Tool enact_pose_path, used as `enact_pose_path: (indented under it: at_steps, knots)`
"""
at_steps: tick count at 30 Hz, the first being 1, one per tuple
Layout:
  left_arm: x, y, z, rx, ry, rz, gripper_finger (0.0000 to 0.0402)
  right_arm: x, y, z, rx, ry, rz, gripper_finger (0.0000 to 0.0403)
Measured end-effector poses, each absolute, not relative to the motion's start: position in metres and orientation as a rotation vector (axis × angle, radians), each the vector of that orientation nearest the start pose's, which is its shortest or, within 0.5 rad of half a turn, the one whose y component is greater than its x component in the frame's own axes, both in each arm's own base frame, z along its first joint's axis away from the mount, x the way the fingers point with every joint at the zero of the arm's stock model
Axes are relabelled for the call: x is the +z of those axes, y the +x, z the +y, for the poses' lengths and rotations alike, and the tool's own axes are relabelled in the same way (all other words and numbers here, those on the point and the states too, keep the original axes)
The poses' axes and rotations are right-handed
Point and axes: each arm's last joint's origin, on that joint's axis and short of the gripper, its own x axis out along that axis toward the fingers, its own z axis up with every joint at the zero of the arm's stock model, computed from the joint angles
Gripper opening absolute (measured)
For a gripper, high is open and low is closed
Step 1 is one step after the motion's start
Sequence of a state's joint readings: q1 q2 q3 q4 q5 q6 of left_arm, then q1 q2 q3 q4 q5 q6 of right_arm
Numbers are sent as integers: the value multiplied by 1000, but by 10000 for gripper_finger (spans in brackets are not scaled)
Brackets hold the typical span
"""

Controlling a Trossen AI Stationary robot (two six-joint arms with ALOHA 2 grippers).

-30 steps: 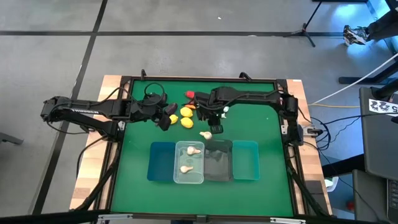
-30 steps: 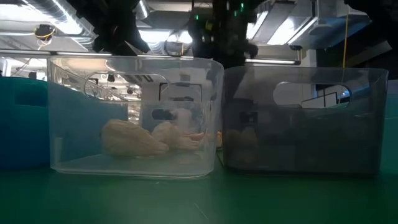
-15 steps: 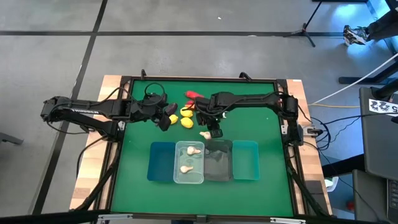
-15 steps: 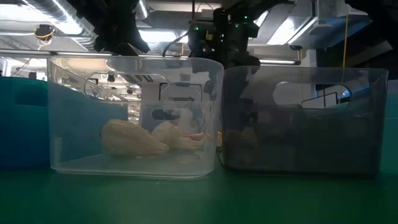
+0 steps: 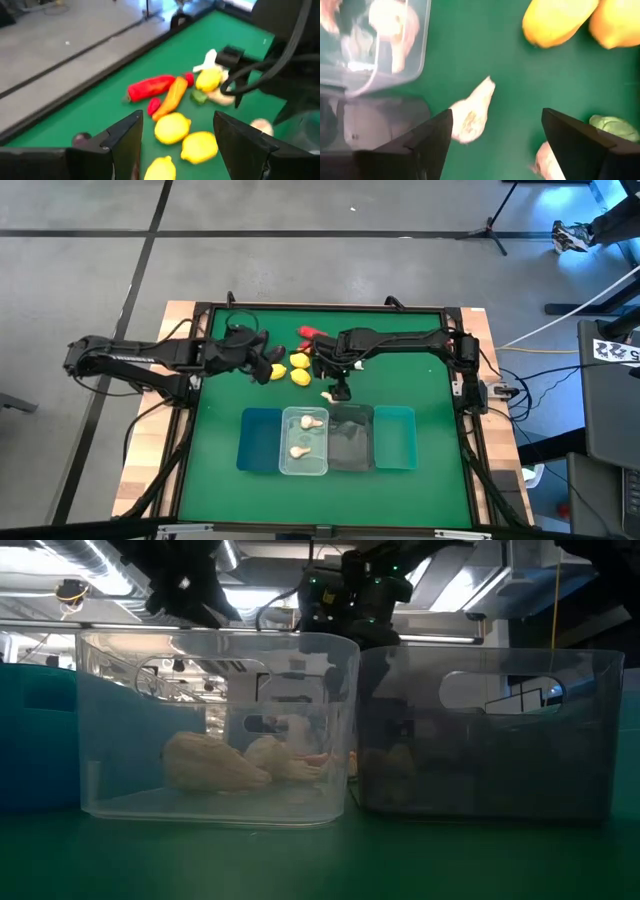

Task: Sort produce into baskets
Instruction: Put the white garlic into the transparent bin

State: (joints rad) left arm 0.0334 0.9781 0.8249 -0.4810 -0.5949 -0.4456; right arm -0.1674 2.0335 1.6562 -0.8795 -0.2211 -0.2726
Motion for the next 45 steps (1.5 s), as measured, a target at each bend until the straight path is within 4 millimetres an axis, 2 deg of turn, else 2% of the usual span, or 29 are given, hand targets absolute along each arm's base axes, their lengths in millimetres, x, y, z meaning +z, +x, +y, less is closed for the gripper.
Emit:
enact_pose_path:
  at_steps: [9, 15, 20, 27, 31, 40, 45]
  knots:
    - [320, 149, 21, 700, -234, 289, 237, 216, 423, -38, 199, -81, 1148, 307]
    - [300, 110, 20, 689, -270, 198, 237, 212, 424, -36, 164, -103, 1171, 307]
    - [277, 88, 19, 676, -335, 90, 237, 207, 423, -48, 145, -63, 1200, 307]
    - [258, 74, 19, 667, -408, 9, 237, 188, 427, -48, 187, -13, 1235, 307]
    - [258, 71, 19, 662, -416, -11, 237, 177, 428, -47, 209, 22, 1272, 307]
    - [258, 71, 19, 662, -410, -11, 237, 174, 425, -47, 221, 51, 1303, 307]
    - [258, 71, 19, 662, -410, -11, 237, 162, 427, -46, 249, 78, 1331, 307]
